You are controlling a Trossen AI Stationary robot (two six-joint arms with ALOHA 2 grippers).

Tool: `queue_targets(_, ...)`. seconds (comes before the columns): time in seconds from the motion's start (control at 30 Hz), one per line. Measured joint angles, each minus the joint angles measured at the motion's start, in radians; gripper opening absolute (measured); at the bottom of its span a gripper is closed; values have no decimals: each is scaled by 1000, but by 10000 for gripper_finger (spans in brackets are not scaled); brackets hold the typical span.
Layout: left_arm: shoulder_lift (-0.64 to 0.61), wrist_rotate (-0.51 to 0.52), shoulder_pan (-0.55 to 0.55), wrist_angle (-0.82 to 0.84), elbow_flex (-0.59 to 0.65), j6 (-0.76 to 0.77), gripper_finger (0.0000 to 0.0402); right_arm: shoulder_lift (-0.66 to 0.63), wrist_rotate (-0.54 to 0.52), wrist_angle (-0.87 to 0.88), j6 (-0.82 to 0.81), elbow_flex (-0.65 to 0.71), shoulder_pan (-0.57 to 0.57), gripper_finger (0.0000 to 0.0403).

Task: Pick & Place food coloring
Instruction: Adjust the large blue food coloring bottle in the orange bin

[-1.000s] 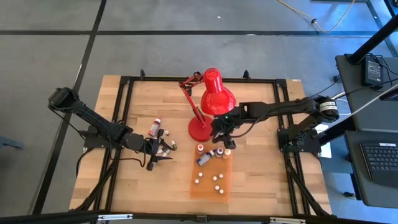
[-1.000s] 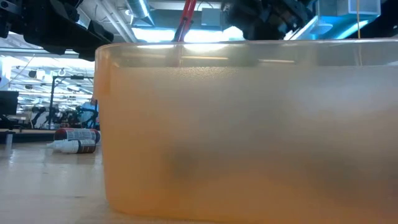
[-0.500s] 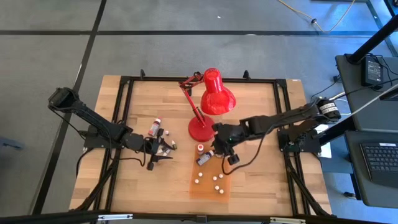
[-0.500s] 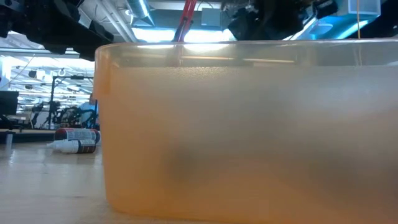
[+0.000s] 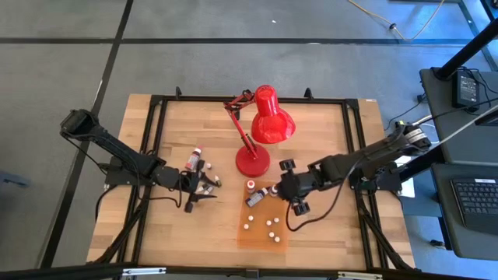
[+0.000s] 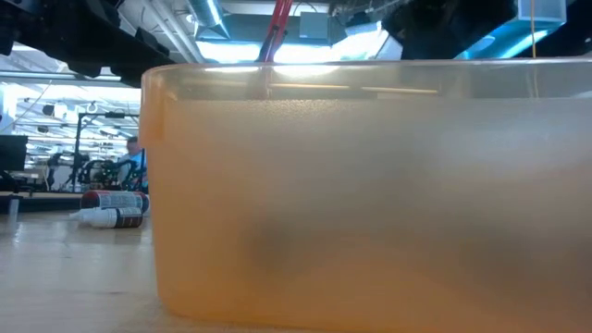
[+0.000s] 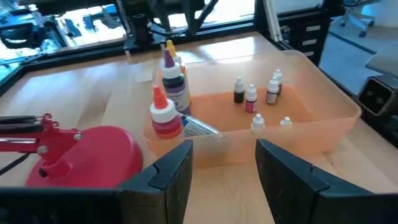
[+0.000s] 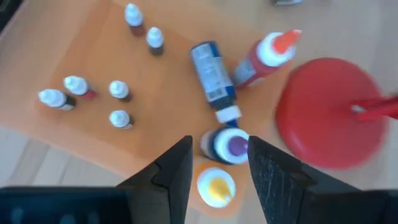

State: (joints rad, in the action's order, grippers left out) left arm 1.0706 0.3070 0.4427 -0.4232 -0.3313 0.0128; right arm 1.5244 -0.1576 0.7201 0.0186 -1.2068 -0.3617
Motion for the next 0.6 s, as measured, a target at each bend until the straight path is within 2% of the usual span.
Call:
queue_targets(0.1, 0, 24, 0, -2, 0, 3, 171, -18, -65, -13, -14, 0, -20, 156)
queue_targets(0.27, 0, 63, 0, -23, 0, 2, 181, -17, -68, 4, -74, 0, -23, 156)
queue_targets(0.47, 0, 63, 0, -22, -17, 1, 250, -17, -70, 40, -121, 0, -22, 156)
queue_targets(0.6, 0, 41, 0, -23, -60, 0, 299, -21, -76, 140, -174, 1, -24, 156)
